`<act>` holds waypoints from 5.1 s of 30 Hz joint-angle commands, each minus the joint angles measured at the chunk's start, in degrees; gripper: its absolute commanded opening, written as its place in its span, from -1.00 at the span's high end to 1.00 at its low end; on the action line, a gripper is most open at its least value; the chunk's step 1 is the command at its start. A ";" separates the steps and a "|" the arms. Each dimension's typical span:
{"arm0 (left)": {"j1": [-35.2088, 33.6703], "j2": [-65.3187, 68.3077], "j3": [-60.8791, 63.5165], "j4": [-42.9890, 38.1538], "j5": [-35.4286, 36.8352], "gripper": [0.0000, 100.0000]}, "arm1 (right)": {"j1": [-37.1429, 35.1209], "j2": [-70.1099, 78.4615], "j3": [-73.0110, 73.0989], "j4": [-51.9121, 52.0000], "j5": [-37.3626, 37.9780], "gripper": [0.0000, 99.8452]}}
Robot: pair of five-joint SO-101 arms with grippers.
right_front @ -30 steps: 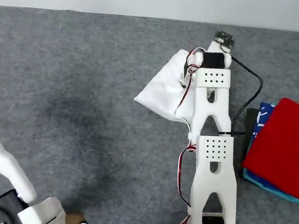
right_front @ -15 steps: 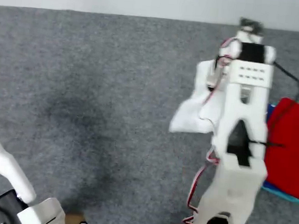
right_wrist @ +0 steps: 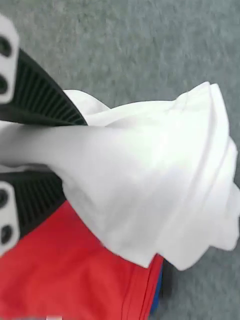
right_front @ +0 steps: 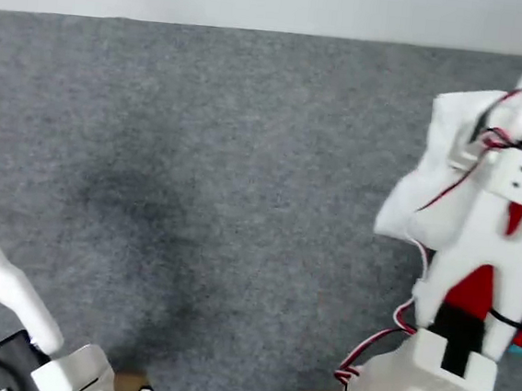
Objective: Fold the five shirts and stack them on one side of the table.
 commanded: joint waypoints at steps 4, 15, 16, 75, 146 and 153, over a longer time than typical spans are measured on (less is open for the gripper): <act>0.18 -1.67 -0.04 1.14 -0.26 0.85 | 10.95 3.74 -0.35 2.24 7.56 0.98; 0.18 -1.58 -0.04 1.14 -0.18 0.85 | 25.63 12.18 -0.35 2.15 20.13 0.98; 0.18 -1.58 -0.04 1.14 -0.18 0.85 | 26.33 12.79 -0.35 2.15 21.19 0.98; 3.69 -2.02 3.12 1.14 -0.18 0.85 | 12.44 25.80 -3.52 -33.27 13.89 0.98; 3.96 -1.58 7.78 0.09 -0.35 0.85 | 13.05 9.63 19.69 -45.05 26.29 0.98; 7.82 -1.93 7.78 -0.44 -0.26 0.85 | 11.21 2.59 19.69 -31.25 26.37 0.98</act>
